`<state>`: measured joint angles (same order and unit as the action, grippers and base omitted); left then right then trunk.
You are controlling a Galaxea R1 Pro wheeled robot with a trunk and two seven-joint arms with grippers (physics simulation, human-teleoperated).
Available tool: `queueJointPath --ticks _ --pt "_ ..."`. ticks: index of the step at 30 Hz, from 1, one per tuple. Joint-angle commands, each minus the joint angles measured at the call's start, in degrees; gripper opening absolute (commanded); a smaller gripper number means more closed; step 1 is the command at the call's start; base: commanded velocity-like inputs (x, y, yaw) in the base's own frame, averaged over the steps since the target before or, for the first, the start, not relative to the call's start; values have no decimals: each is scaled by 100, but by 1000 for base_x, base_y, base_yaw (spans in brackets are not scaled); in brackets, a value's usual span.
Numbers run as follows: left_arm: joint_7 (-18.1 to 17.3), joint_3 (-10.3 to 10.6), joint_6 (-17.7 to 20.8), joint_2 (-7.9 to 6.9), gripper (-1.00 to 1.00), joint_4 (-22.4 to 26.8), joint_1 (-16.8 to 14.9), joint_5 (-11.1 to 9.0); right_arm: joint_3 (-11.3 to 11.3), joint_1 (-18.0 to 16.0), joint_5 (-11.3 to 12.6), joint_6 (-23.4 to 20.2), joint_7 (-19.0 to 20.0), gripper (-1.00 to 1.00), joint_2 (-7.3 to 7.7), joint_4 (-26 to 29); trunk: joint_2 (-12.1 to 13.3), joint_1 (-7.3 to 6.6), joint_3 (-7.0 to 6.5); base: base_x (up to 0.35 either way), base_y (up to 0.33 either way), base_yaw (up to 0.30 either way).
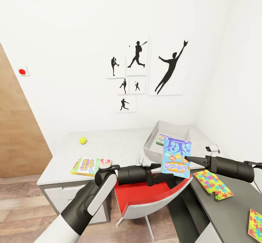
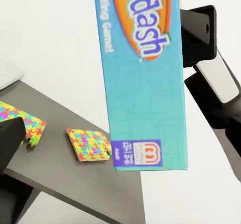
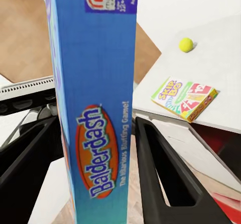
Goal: Put all the toys in the child's room - the three board games (two on the bed and one on the table), the two jigsaw puzzles on the table, and the tennis ball on the table - inside the toy box on the table in the child's room.
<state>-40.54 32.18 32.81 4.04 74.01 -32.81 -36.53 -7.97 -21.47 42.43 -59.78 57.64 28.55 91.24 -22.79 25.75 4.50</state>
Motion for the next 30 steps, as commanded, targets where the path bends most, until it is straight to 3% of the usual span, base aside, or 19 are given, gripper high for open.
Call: queueJointPath --ticks 1,11,15,17,20,21,27,28,30 --pt "9 -5 45 0 100 0 -6 -39 -3 -6 -11 -22 37 -100 1 -1 -13 4 13 0 0 0" --pt "34 -82 53 -43 100 -12 -6 -42 -3 -6 -12 -22 37 -100 1 -8 -13 4 13 0 0 0" --pt "36 -309 62 -73 100 -20 16 -49 -8 -12 -14 -22 37 -100 1 -42 -13 4 13 0 0 0" --pt "36 -623 84 -131 100 -30 43 -63 -31 -36 -14 -22 33 -100 10 -101 -13 4 13 0 0 0" --pt "37 -1303 245 -255 100 -37 141 -104 -121 -149 -15 -22 16 -100 30 -318 -13 4 13 0 0 0" --pt "37 -1303 245 -255 100 -37 141 -104 -121 -149 -15 -22 16 -100 30 -318 -13 4 13 0 0 0" --pt "57 -2796 740 -369 100 -36 415 -141 -246 -442 -9 -22 1 -100 64 -834 -13 4 13 0 0 0" --pt "57 -2796 740 -369 100 -36 415 -141 -246 -442 -9 -22 1 -100 64 -834 -13 4 13 0 0 0" --pt "77 -3230 866 -385 100 -36 466 -147 -273 -488 -7 -22 1 -100 70 -917 -13 4 13 0 0 0"
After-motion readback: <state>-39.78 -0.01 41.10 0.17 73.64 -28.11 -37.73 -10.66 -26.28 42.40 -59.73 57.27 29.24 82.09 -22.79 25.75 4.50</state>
